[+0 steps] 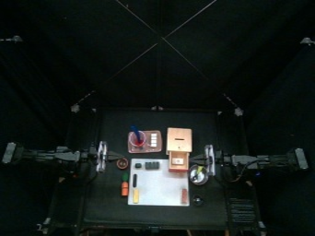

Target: Place carrot onto cutting board

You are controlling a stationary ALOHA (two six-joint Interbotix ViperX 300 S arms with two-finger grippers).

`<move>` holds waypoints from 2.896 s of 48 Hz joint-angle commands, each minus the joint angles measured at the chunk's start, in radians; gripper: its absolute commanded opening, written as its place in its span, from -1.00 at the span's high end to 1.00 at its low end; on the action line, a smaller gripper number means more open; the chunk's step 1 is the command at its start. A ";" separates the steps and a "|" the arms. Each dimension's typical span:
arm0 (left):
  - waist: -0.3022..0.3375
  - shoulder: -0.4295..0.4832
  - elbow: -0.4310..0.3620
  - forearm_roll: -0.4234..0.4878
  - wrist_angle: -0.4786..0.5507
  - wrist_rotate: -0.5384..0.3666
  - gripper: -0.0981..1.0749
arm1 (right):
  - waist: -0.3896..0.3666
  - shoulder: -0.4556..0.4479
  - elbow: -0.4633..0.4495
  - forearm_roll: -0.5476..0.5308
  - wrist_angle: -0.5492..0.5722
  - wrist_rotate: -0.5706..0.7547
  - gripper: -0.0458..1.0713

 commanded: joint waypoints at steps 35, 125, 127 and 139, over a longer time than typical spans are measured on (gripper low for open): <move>0.071 0.627 -0.637 -0.281 0.986 -0.112 0.56 | -0.020 0.170 -0.018 -0.052 0.018 -0.002 0.84; -0.463 0.982 -0.494 0.141 1.104 -1.894 -0.66 | -0.084 0.172 -0.015 -0.072 0.170 0.000 0.84; -0.463 0.983 -0.492 0.141 1.104 -1.894 -0.59 | -0.083 0.172 -0.015 -0.072 0.170 0.000 0.84; -0.462 0.996 -0.482 0.120 1.097 -1.882 -0.23 | -0.084 0.172 -0.015 -0.072 0.170 0.000 0.84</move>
